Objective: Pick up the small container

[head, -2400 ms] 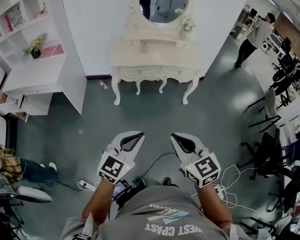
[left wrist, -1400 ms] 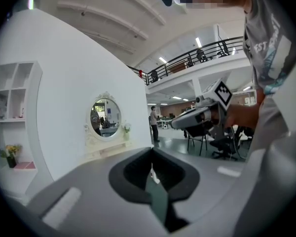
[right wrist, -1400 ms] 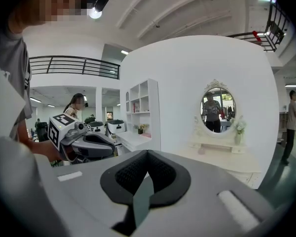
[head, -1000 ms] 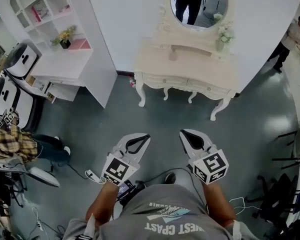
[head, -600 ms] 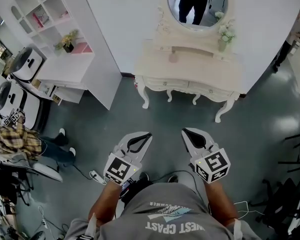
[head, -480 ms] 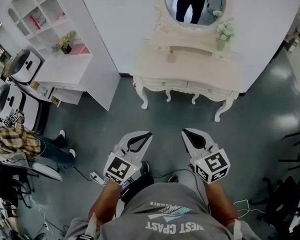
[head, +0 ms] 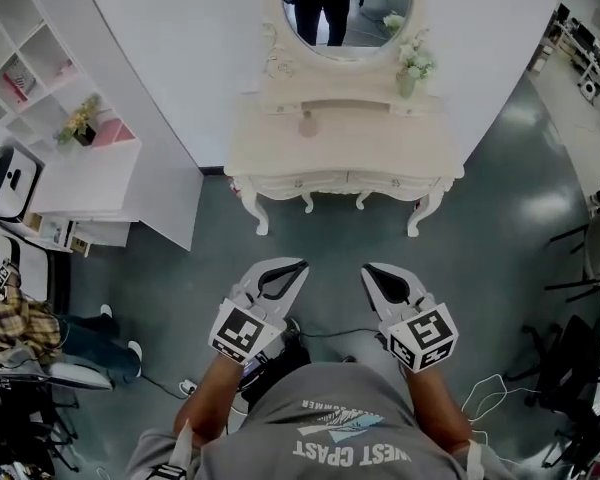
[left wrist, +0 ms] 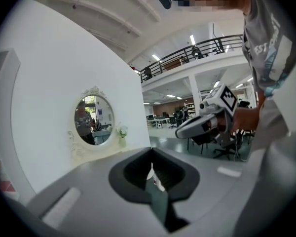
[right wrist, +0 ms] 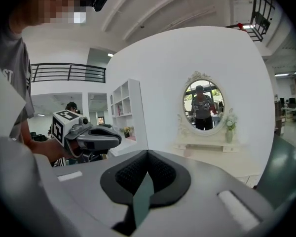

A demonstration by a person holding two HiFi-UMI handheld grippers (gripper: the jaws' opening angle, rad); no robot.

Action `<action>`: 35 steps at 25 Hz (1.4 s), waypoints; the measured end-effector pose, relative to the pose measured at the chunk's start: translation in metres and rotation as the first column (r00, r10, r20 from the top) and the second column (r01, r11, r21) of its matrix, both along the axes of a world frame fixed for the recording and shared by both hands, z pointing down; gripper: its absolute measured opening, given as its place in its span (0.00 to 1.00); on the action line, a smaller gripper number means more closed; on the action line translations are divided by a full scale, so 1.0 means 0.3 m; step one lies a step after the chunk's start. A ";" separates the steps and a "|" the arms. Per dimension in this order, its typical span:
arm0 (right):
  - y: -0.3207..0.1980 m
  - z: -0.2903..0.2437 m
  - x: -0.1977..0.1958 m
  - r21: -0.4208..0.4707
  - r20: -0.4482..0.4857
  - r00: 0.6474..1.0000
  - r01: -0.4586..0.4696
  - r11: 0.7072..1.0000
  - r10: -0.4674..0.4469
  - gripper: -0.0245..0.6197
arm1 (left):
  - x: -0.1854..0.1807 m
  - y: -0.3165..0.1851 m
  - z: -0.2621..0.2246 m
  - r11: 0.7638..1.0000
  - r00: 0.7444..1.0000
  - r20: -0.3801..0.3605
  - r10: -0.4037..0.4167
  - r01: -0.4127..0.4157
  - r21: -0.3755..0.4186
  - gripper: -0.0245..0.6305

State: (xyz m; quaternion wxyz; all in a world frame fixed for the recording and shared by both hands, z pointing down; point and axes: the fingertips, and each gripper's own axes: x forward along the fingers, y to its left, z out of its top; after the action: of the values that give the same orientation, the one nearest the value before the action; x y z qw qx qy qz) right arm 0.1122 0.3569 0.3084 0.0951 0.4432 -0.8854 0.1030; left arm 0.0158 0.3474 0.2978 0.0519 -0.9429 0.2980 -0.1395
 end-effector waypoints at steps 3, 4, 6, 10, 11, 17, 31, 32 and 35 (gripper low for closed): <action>-0.077 -0.010 -0.061 -0.001 -0.019 0.999 -0.040 0.999 0.040 0.04 | -0.053 -0.104 -0.016 0.999 0.999 -0.023 0.041 -0.041 0.005 0.04; -0.099 -0.011 -0.080 -0.001 -0.023 0.998 -0.053 0.999 0.053 0.04 | -0.069 -0.131 -0.015 0.999 0.998 -0.027 0.055 -0.055 0.004 0.04; -0.139 -0.017 -0.118 0.001 -0.029 0.997 -0.077 0.997 0.077 0.04 | -0.099 -0.183 -0.011 0.996 0.996 -0.031 0.084 -0.084 0.004 0.04; -0.206 -0.028 -0.177 0.006 -0.051 0.991 -0.126 0.992 0.127 0.04 | -0.148 -0.271 -0.012 0.990 0.989 -0.042 0.143 -0.143 0.005 0.04; -0.222 -0.032 -0.189 0.008 -0.056 0.989 -0.139 0.990 0.139 0.04 | -0.160 -0.291 -0.013 0.988 0.987 -0.046 0.155 -0.155 0.007 0.04; -0.288 -0.059 -0.264 0.019 -0.086 0.979 -0.185 0.983 0.186 0.04 | -0.228 -0.375 -0.030 0.979 0.976 -0.069 0.204 -0.203 0.026 0.04; -0.496 -0.042 -0.329 0.017 -0.135 0.985 -0.102 0.995 0.103 0.04 | -0.373 -0.493 0.037 0.995 0.992 -0.084 0.093 -0.094 -0.015 0.04; -0.521 -0.038 -0.335 0.018 -0.131 0.988 -0.084 0.996 0.086 0.04 | -0.385 -0.506 0.042 0.997 0.994 -0.081 0.069 -0.071 -0.017 0.04; -0.588 -0.022 -0.352 0.010 -0.118 0.993 -0.022 1.000 0.023 0.04 | -0.409 -0.546 0.049 1.000 0.998 -0.070 0.001 -0.003 -0.025 0.04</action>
State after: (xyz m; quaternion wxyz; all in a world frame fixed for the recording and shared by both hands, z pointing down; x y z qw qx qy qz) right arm 0.0067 0.1805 0.3017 0.1443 0.4590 -0.8735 0.0741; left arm -0.1069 0.1836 0.3126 0.0299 -0.9480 0.2970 -0.1102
